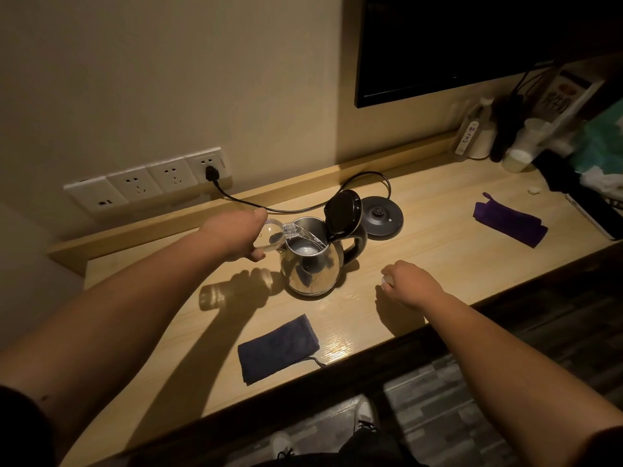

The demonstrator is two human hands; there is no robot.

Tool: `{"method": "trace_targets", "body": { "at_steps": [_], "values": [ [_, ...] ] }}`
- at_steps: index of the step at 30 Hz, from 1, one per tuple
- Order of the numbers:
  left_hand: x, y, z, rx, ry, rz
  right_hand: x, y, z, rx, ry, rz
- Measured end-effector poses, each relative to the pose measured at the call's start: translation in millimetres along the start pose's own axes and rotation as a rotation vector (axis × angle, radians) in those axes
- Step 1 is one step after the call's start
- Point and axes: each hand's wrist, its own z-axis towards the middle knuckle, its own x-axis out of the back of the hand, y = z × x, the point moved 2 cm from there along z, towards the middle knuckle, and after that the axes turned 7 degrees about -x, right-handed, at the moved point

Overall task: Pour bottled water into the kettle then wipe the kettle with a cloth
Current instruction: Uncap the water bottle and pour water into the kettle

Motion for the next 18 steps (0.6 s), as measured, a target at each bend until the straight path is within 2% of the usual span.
{"method": "trace_targets", "body": {
  "at_steps": [18],
  "values": [
    [2.6, 0.0, -1.0, -0.016, 0.019, 0.039, 6.5, -0.1, -1.2, 0.005, 0.015, 0.01]
  ]
}}
